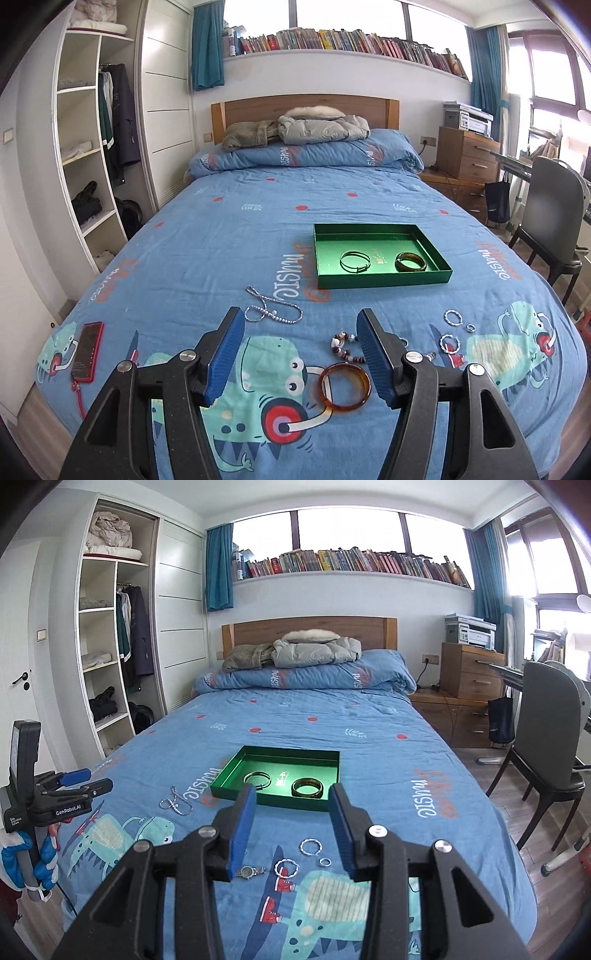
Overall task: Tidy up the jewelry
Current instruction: 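Withdraw both tools from the tray back toward the remaining jewelry, then grasp the twisted silver hoop with the right tool while the left grasps the amber bangle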
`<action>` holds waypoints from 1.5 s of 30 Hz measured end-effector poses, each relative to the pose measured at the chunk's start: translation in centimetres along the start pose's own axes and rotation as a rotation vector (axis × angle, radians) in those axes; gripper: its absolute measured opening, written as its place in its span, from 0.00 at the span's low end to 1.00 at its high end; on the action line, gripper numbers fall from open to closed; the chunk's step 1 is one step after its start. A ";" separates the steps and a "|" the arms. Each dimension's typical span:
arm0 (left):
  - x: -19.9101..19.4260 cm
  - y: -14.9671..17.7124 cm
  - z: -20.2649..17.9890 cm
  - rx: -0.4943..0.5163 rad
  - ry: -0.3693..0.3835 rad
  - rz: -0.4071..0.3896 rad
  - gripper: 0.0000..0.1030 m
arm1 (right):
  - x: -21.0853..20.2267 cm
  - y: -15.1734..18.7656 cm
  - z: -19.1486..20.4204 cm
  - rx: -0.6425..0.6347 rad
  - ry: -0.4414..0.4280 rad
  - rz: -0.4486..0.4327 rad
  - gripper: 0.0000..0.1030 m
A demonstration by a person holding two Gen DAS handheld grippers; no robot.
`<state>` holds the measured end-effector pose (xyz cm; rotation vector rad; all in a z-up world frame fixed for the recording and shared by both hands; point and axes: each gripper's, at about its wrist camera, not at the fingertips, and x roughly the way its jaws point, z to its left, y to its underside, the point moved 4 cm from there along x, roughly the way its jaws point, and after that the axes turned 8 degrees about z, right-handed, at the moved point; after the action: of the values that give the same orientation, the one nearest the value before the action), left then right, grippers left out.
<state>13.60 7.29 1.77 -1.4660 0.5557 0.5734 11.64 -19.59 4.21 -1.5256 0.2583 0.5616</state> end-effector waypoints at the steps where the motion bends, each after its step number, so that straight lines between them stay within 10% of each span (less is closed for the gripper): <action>1: -0.4 0.4 0.1 -0.002 -0.003 -0.004 0.61 | -0.5 0.4 0.0 0.001 0.007 -0.006 0.38; 10: -0.1 3.6 0.6 -0.027 -0.052 -0.030 0.75 | -0.8 4.2 -2.0 0.064 0.062 0.002 0.38; 26: 12.9 9.0 -1.1 -0.007 -0.028 0.213 0.74 | 15.0 12.6 -2.5 0.133 -0.031 0.317 0.37; 45: 20.1 10.2 -2.0 0.008 -0.002 0.339 0.46 | 26.0 14.3 -1.3 0.103 -0.035 0.514 0.20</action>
<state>21.83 5.94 -19.24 -1.3714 0.8119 0.8364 26.86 -16.81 -21.17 -1.3472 0.6518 0.9625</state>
